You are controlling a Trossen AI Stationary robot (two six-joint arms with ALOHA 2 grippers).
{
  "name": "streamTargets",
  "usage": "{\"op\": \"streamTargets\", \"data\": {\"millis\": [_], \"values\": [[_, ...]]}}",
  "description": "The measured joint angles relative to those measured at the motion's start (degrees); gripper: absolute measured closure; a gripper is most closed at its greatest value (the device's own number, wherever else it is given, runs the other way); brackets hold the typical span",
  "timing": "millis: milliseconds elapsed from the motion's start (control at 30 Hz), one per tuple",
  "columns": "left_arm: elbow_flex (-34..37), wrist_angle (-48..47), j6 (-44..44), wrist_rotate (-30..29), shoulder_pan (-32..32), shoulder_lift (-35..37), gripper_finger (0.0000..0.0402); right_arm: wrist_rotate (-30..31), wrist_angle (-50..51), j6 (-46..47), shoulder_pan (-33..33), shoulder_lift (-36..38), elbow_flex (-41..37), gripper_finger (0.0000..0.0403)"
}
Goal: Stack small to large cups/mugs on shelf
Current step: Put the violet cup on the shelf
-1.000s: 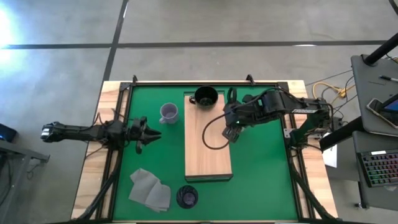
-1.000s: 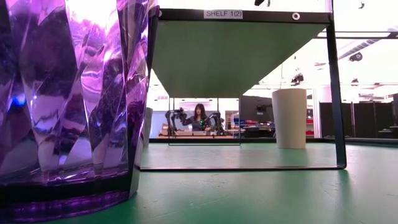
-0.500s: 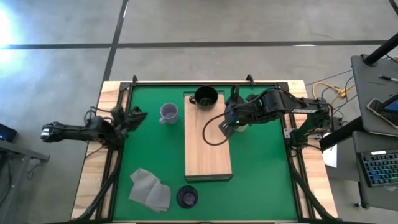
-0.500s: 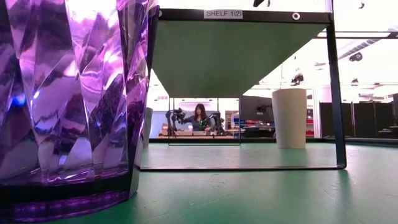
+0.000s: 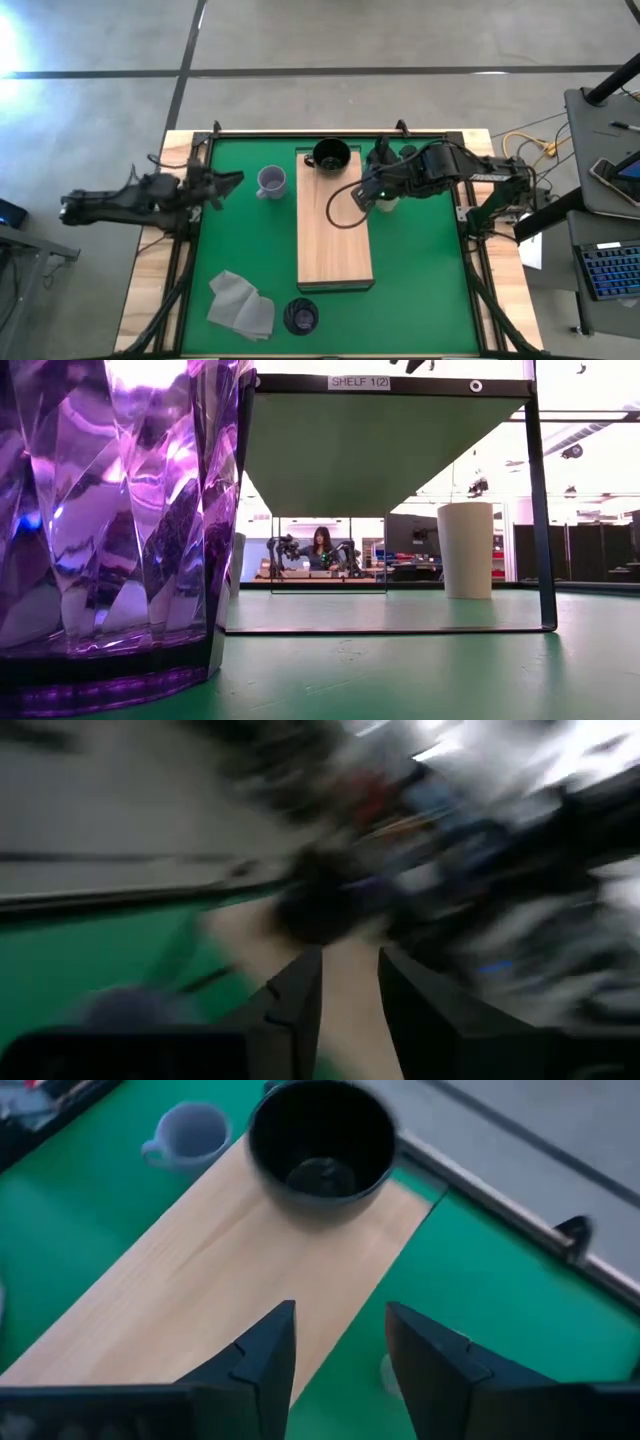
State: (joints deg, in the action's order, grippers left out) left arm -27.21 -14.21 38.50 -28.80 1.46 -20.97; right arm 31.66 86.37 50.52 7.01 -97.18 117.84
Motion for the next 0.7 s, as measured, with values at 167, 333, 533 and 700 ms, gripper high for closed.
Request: {"op": "streamTargets", "data": {"millis": [167,333,533,700], "values": [[-12.7,-17.7,-2.6,-2.6,0.0,-8.9,0.0314,0.6,0.1,-1.5,-2.8,1.4,0.0,0.0244],[-20.0,-27.2,-7.1,-3.1,-2.5,-16.6,0.0314,0.6,0.1,-4.5,-6.4,1.7,0.0,0.0243],[-24.1,-35.7,-0.9,8.7,-18.1,-28.4,0.0314,0.5,0.4,-6.5,-10.6,2.0,0.0,0.0243],[-27.1,-31.9,-8.3,23.8,-29.0,-37.9,0.0314,-0.3,0.4,-7.6,-13.2,2.0,0.0,0.0243]]}}
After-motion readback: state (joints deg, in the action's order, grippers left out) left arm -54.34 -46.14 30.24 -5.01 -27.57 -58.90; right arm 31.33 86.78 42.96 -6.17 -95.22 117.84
